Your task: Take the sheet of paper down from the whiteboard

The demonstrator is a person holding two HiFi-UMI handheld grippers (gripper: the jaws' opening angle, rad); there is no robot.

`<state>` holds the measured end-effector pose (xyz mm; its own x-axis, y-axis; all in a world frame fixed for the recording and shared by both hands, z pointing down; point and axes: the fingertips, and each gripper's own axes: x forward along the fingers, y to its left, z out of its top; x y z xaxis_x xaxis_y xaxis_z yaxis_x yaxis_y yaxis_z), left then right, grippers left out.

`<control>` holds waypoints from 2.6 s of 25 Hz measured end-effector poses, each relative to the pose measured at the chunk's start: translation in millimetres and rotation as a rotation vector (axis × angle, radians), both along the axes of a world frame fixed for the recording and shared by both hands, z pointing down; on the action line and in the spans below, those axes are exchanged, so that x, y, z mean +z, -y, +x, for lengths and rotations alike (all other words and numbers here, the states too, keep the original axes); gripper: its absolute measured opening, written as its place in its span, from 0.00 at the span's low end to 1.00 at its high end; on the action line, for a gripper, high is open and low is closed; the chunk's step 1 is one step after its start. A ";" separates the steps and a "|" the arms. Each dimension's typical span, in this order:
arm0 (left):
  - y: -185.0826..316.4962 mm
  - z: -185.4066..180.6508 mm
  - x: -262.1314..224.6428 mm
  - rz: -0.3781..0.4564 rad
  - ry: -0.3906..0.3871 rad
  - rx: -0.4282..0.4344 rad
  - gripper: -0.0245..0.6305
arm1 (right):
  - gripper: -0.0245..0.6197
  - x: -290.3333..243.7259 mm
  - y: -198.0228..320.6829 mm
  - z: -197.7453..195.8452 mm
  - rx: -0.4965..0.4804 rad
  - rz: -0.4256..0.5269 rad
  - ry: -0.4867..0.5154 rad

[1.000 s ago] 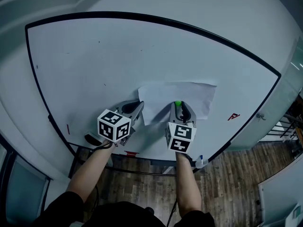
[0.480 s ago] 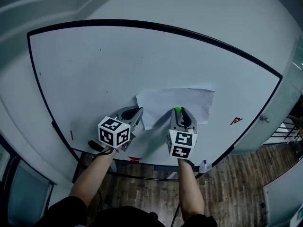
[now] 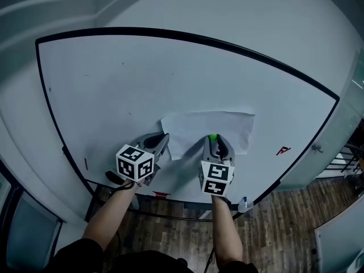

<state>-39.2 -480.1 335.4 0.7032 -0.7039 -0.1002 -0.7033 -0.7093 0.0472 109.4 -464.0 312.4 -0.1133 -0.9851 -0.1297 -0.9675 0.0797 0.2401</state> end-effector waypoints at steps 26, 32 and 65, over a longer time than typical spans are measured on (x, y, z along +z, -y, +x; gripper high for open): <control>6.2 -12.9 8.3 -0.024 -0.003 -0.057 0.07 | 0.25 3.2 0.8 8.8 0.004 0.006 -0.008; 6.5 -15.6 9.0 -0.027 -0.006 -0.069 0.07 | 0.25 4.1 0.6 13.4 0.010 0.006 -0.005; 4.5 -44.1 22.8 -0.064 -0.040 -0.127 0.07 | 0.25 16.1 0.3 25.3 0.046 -0.015 0.008</control>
<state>-83.3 -484.6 358.2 0.6044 -0.7928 -0.0783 -0.7838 -0.6094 0.1197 134.7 -464.3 328.5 -0.0667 -0.9911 -0.1152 -0.9720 0.0385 0.2316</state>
